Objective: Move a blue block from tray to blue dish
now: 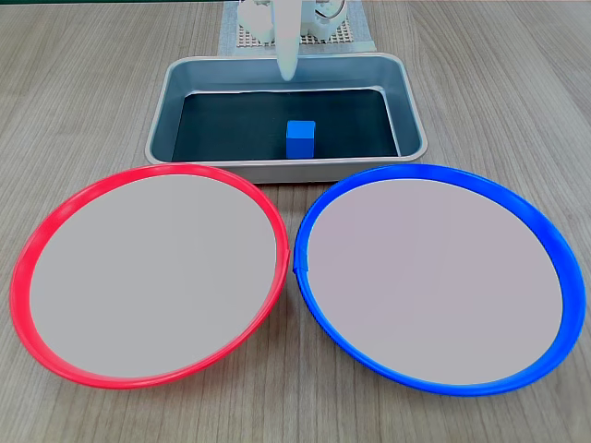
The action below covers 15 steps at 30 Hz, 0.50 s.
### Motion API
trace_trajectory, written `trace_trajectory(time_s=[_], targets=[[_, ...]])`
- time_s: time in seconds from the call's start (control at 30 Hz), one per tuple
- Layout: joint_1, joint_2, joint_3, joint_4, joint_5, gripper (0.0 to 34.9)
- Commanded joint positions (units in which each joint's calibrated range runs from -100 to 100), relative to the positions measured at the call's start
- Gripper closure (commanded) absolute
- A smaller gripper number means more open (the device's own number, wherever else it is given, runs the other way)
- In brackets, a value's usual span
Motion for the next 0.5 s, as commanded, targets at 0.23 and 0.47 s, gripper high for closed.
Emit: trace_trajectory(time_s=[0.23,0.47], targets=[[0.31,27.40,-14.95,-0.65,3.08,15.3],[-1.48,38.74,-20.50,-0.57,5.08,21.5]])
